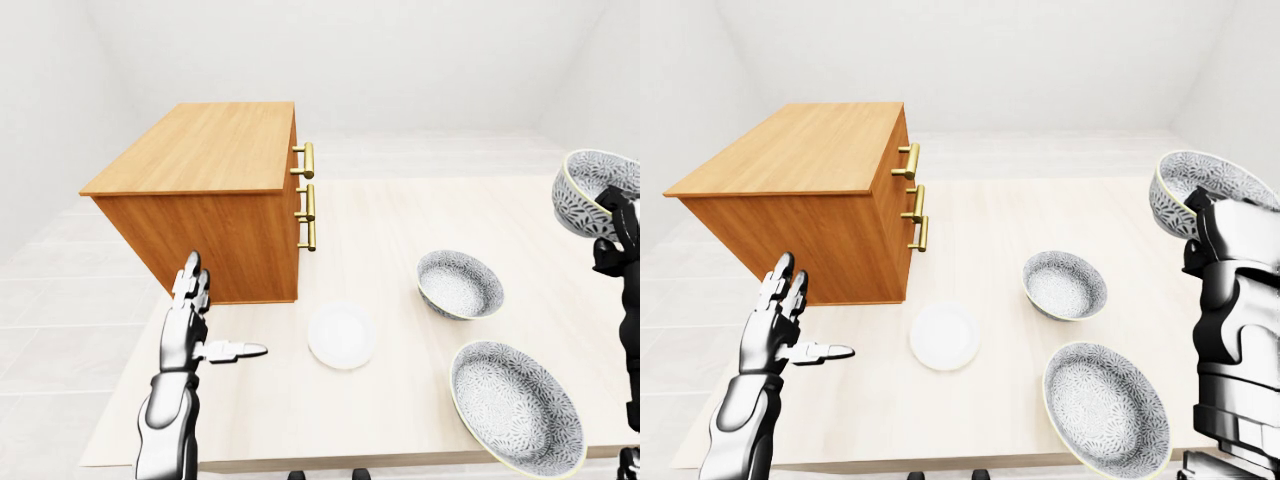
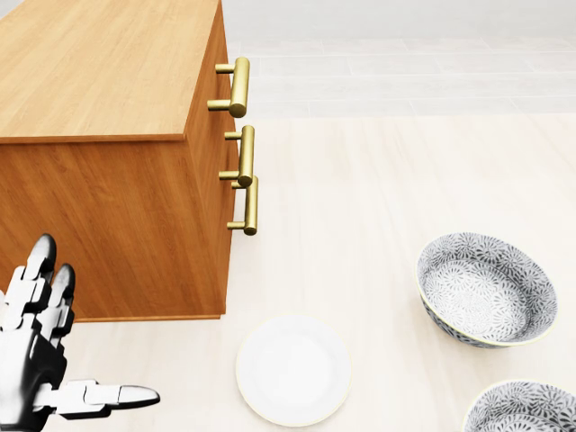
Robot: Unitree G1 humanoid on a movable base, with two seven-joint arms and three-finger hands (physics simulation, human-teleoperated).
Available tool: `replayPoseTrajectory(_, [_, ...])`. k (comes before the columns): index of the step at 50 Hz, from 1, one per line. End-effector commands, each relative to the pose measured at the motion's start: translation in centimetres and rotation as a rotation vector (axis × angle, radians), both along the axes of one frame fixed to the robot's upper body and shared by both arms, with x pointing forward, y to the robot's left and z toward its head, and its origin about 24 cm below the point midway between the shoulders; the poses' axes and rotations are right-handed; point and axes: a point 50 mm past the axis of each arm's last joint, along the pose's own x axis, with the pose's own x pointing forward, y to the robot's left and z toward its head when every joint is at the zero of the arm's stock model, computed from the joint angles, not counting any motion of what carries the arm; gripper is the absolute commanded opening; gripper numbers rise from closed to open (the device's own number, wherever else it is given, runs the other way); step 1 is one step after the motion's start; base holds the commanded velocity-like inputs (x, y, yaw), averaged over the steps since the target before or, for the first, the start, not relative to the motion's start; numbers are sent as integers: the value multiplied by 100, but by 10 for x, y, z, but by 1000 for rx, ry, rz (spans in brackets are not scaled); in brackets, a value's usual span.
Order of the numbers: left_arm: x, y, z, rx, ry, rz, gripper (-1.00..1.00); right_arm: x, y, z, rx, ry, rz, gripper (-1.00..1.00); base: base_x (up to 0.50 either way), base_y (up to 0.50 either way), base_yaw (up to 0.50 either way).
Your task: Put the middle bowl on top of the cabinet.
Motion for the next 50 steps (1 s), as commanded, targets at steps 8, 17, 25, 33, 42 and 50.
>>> replayPoseTrajectory(8, [-3,1,3,2,-10,-1,100,35,67,61,-117,-97,194,-100,0,0,0])
replayPoseTrajectory(17, [-5,3,2,-1,-8,2,100,62,111,73,-134,-93,297,-100,0,0,0])
replayPoseTrajectory(25, [-7,4,3,0,-12,4,100,86,145,107,-106,-109,386,-100,0,0,0])
replayPoseTrajectory(33, [-11,4,6,10,-19,11,100,120,174,128,-32,-137,441,-100,0,0,0])
replayPoseTrajectory(42, [-16,4,6,23,-17,18,100,146,202,136,27,-113,469,-100,0,0,0])
replayPoseTrajectory(50, [-19,6,1,22,9,26,100,150,219,150,61,-105,501,-100,0,0,0])
